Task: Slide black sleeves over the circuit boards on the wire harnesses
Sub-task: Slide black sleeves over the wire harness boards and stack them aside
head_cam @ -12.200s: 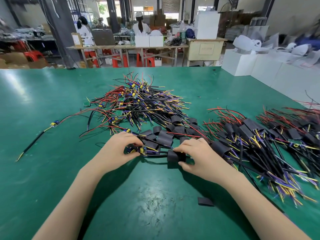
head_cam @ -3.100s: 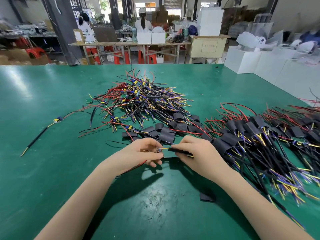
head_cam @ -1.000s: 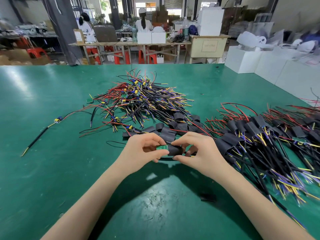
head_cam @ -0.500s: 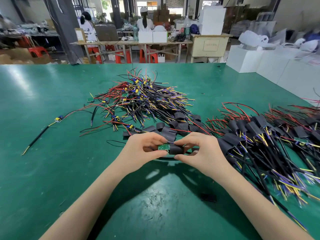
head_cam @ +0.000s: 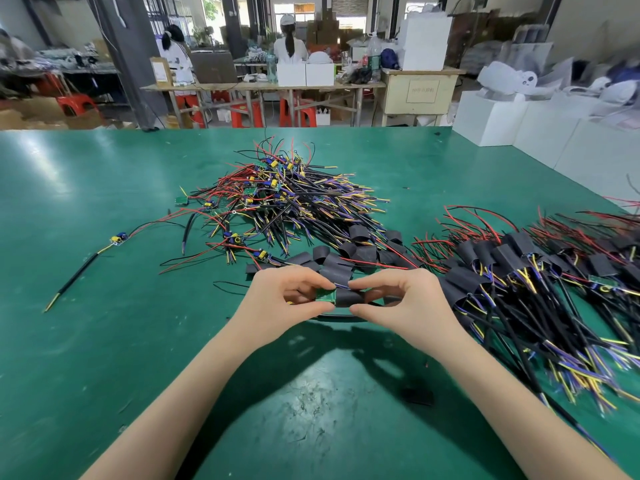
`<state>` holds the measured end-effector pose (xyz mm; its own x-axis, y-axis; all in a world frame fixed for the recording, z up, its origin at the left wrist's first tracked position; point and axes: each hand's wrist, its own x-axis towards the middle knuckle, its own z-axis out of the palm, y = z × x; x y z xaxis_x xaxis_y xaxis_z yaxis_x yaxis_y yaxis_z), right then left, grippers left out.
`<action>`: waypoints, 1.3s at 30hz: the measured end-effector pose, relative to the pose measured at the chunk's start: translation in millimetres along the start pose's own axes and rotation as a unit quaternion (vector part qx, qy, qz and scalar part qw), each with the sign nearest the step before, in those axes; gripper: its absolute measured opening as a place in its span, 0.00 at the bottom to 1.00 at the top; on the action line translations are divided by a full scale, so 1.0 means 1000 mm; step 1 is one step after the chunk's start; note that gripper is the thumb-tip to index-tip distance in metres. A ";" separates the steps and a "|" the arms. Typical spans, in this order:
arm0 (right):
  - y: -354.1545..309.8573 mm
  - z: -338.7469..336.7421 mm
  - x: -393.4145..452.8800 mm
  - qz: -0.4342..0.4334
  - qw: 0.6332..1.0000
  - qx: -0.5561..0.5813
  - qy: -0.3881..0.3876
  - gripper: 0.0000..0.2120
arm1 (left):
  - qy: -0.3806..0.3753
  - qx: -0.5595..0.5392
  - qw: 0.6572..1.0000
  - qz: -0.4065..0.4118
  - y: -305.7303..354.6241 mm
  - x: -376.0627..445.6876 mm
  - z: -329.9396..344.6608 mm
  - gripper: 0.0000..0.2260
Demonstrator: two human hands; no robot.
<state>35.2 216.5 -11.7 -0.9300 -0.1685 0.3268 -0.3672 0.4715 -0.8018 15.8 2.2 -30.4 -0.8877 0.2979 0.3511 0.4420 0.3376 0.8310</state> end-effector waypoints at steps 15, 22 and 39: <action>0.003 0.015 -0.004 -0.091 0.983 -0.143 0.073 0.10 | 0.035 -0.183 0.978 -0.095 0.002 0.002 0.005 0.07; 0.007 0.019 -0.003 -0.056 0.989 -0.124 0.063 0.14 | 0.029 -0.173 0.981 -0.085 0.003 0.002 0.010 0.06; 0.005 0.007 0.002 -0.077 0.993 -0.083 -0.037 0.08 | -0.037 -0.063 0.997 -0.023 -0.007 0.005 -0.002 0.07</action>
<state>31.2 212.3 -18.7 -0.8637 -0.3106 0.3969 -0.5033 0.5706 -0.6489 8.3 -0.4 -33.8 -0.8925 0.3520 0.2822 0.3772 0.2393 0.8947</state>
